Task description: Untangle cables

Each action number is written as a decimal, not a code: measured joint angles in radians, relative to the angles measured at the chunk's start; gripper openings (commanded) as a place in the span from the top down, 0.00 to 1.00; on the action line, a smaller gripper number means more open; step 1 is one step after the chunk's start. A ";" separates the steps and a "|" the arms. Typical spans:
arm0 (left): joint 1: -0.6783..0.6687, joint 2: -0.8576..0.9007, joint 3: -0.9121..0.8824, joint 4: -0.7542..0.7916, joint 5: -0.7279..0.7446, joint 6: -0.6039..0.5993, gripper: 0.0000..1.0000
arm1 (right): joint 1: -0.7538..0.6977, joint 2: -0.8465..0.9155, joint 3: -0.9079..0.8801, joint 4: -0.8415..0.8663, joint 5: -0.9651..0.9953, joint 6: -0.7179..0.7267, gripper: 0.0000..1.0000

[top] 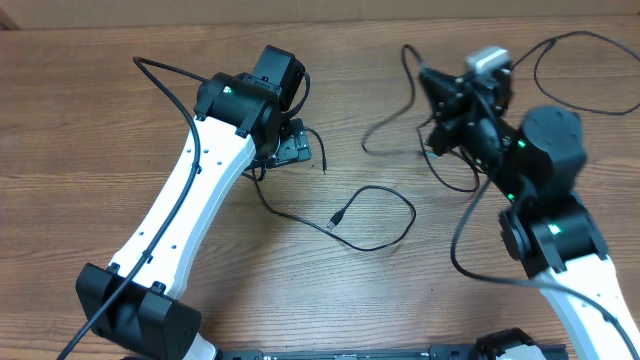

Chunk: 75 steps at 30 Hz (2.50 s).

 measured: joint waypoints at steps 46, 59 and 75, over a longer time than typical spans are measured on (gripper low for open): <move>0.000 0.000 0.000 0.000 0.000 0.000 0.01 | -0.393 0.225 0.002 0.116 0.082 0.314 0.96; 0.000 0.000 0.000 0.000 0.000 0.000 0.00 | -0.657 0.266 0.002 0.106 0.081 0.314 0.96; 0.000 0.000 0.000 0.000 0.000 0.000 0.00 | -0.905 0.416 0.002 0.144 0.080 0.314 0.96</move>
